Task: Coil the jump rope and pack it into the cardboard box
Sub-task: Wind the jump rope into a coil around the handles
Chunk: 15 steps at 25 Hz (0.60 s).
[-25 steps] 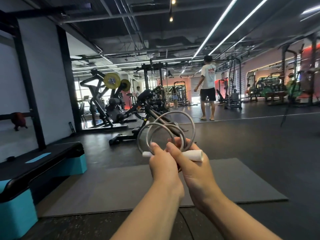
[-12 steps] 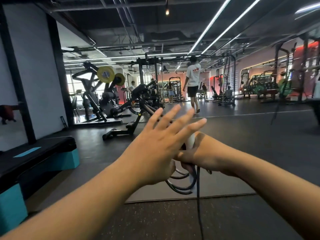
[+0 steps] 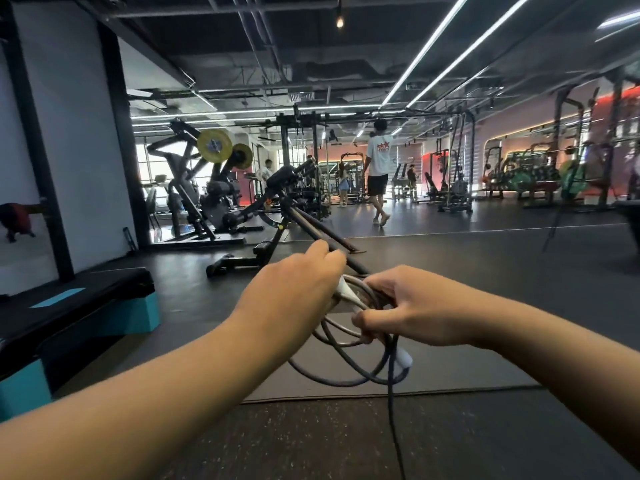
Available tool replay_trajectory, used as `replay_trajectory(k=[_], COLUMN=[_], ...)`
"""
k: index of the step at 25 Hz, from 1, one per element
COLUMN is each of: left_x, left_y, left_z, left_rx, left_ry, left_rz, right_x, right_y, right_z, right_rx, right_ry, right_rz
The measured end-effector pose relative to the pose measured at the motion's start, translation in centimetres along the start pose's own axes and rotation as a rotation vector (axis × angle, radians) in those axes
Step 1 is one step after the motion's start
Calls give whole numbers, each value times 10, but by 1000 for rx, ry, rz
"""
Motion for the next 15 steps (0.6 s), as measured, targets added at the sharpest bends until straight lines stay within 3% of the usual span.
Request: replay_trajectory(k=[3,7,10,15], left_x=[24,17,20,-1], left_y=[-2,-20,-18,-16], left_z=[-11,-15,-6,7], left_rx=[-75,-236,-251,-263], left_ry=[-141,-171,-249,-245], left_rz=[-194,9,-50,-191], right_x=[-12,-6,-2,19], right_y=[-5,-2,-5,5], right_z=[-7,-4,2,4], right_rx=[60,53,-11,-55], right_ry=[87,66,52,-34], right_rz=[195,262,251,450])
Point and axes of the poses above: each hand's wrist, its own z-axis away from the middle knuckle, its own y-axis out of the back of the hand, x = y × z, the point moved 6 cm from there along -z, towards the middle knuckle, and after that the axes turned 14 degrees about -y, right-handed, at the moved point
